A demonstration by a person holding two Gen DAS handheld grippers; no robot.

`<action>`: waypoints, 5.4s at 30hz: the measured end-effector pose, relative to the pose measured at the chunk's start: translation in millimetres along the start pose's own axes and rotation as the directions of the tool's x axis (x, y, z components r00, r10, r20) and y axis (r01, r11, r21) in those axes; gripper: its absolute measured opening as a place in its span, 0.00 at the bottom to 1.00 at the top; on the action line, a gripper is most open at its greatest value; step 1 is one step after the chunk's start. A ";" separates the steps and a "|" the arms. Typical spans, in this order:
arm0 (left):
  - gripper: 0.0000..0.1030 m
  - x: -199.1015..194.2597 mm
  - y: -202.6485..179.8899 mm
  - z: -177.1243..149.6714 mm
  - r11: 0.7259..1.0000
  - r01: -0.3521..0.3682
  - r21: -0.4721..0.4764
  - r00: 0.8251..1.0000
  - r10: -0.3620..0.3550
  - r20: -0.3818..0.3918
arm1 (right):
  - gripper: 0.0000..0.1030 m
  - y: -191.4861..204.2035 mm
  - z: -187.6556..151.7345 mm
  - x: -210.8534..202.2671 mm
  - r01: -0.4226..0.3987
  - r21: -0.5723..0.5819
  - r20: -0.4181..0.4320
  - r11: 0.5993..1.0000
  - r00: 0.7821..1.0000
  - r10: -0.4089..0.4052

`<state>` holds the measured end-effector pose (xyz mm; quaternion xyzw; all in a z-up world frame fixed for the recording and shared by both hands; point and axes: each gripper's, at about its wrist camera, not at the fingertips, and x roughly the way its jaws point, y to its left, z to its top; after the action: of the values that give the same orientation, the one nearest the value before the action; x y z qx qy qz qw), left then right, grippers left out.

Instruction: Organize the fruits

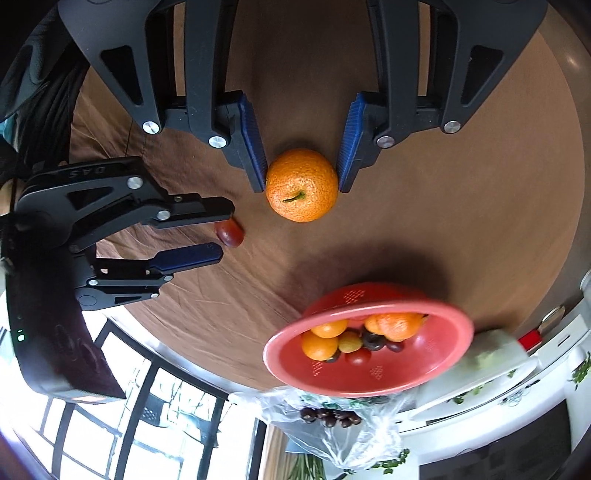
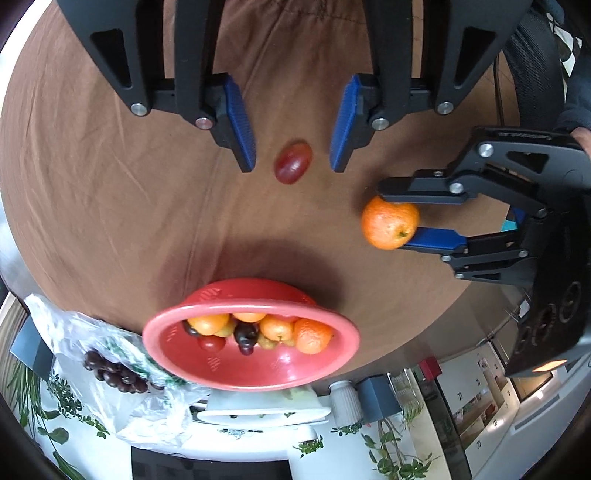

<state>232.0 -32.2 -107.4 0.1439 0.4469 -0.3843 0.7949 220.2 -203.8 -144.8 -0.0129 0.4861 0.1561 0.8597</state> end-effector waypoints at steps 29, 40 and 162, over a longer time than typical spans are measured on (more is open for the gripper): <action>0.35 -9.3 1.6 -8.6 0.999 0.006 -0.034 0.999 -0.004 0.033 | 0.22 17.5 7.5 5.2 0.104 -0.066 -0.031 0.992 0.994 -0.106; 0.35 -16.0 -1.6 -3.8 1.000 -0.007 -0.030 0.999 0.008 0.045 | 0.22 14.6 7.9 -7.6 0.095 -0.050 0.002 0.994 0.995 -0.095; 1.00 -284.8 -150.5 4.2 0.713 -0.504 -0.488 0.435 0.698 0.569 | 1.00 34.6 -3.4 -300.3 0.204 0.244 0.750 0.948 0.580 -0.318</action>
<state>36.3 3.0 146.0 0.0322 0.0583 -0.0385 0.9970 63.9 -248.3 110.1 0.0411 0.0664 -0.0147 0.9968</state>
